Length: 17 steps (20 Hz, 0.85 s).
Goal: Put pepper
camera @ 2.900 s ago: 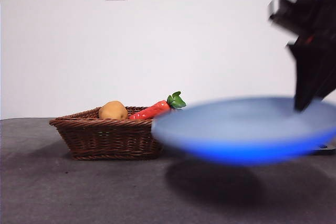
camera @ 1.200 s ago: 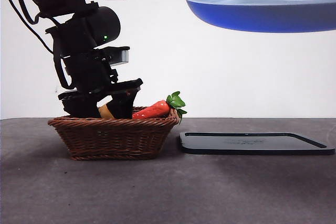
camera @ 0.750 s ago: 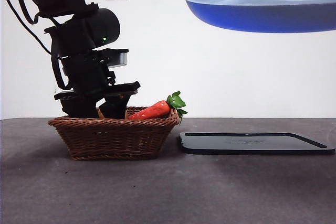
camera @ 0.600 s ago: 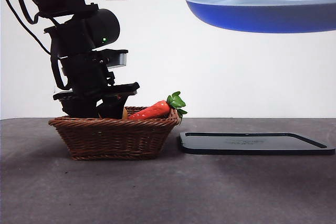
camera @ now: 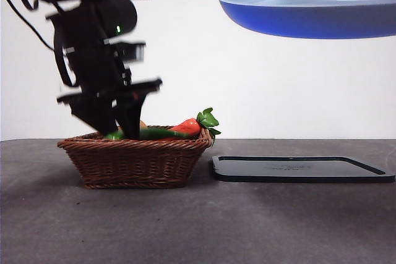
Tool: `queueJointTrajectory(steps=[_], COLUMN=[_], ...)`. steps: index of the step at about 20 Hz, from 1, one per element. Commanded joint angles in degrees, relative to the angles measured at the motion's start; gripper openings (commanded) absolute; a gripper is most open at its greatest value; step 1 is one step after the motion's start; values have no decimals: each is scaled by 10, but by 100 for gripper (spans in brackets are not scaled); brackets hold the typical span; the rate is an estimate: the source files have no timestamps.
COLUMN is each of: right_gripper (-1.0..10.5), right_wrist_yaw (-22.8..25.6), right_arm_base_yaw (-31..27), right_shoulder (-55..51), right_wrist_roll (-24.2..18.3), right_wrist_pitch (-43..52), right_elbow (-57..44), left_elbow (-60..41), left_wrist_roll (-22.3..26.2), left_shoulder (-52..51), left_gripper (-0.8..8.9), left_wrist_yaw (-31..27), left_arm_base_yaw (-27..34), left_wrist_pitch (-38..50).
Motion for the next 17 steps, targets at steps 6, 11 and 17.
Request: queueJointTrajectory(steps=[6, 11, 17], right_gripper=[3, 2, 2], right_wrist_yaw=[-4, -7, -7], right_arm_base_yaw=[0, 8, 65], right_shoulder=[59, 176, 288], right_wrist_roll=[29, 90, 153], right_wrist_pitch=[27, 92, 140], right_elbow=[13, 13, 13], left_elbow=[11, 11, 11], left_wrist_roll=[-15, -18, -12], left_shoulder=[-115, -188, -183], left_gripper=[137, 137, 137], left_wrist_yaw=[30, 99, 131], left_arm_base_yaw=[-10, -42, -131], left_wrist_pitch=[-46, -65, -62])
